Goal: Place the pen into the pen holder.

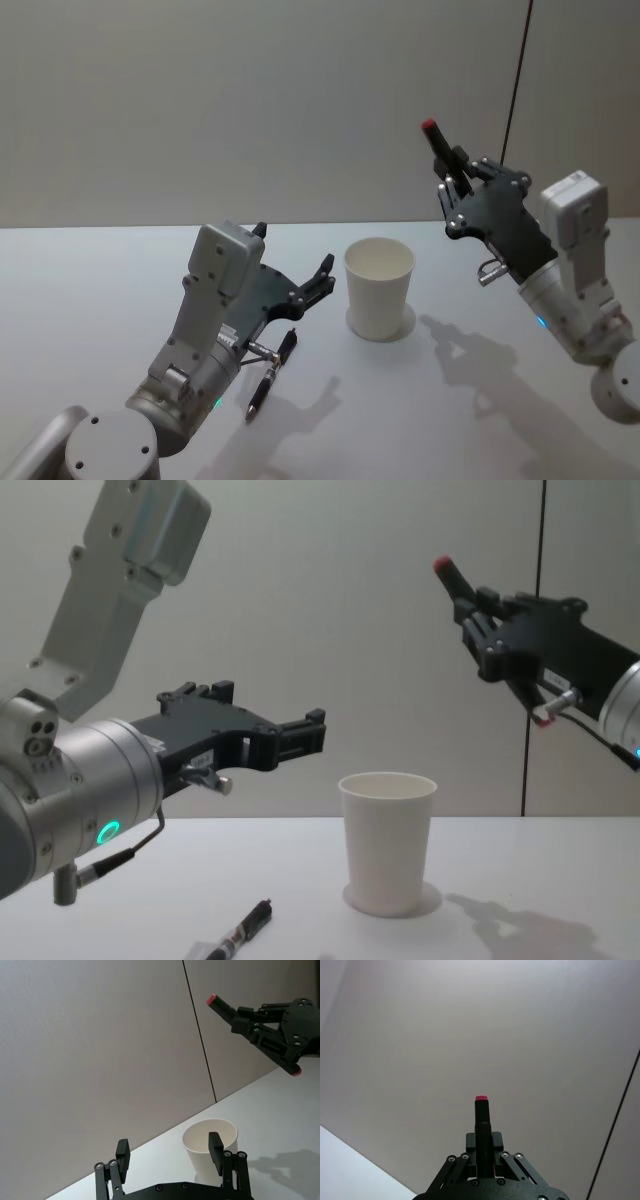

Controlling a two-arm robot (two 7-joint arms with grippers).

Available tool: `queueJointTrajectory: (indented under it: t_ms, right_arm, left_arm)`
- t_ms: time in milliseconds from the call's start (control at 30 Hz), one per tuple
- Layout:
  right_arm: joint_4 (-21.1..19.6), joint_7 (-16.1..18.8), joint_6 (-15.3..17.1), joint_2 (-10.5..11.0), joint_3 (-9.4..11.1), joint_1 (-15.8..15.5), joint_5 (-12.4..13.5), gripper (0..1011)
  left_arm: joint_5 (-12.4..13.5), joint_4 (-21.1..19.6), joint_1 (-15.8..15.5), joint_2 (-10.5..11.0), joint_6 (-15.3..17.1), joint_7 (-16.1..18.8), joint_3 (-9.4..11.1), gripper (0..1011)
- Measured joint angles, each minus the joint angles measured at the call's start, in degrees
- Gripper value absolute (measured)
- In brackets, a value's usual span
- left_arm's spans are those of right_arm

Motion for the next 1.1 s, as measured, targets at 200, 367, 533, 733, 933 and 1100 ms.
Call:
queueJointTrajectory:
  t_ms: [200,367,533,733,933,1100]
  right_arm:
    - [6.02,5.19,-8.66,-0.60,0.40,3.36,2.91,171]
    - [13.16,12.00,-15.32,-1.22,0.83,7.18,7.90,171]
    - [20.22,19.74,-20.02,-1.89,1.16,10.77,14.24,171]
    - [30.60,32.02,-24.21,-3.05,1.86,15.99,24.48,171]
    - [40.90,41.39,-27.06,-4.37,2.60,21.19,32.10,171]
    - [46.66,44.85,-29.16,-5.21,2.57,24.10,35.22,170]
  left_arm:
    - [0.00,0.00,0.00,0.00,0.00,0.00,0.00,1000]
    - [0.00,0.00,0.00,0.00,0.00,0.00,0.00,1000]
    - [0.00,0.00,0.00,0.00,0.00,0.00,0.00,1000]
    - [0.00,0.00,0.00,0.00,0.00,0.00,0.00,1000]
    - [0.00,0.00,0.00,0.00,0.00,0.00,0.00,1000]
    - [0.00,0.00,0.00,0.00,0.00,0.00,0.00,1000]
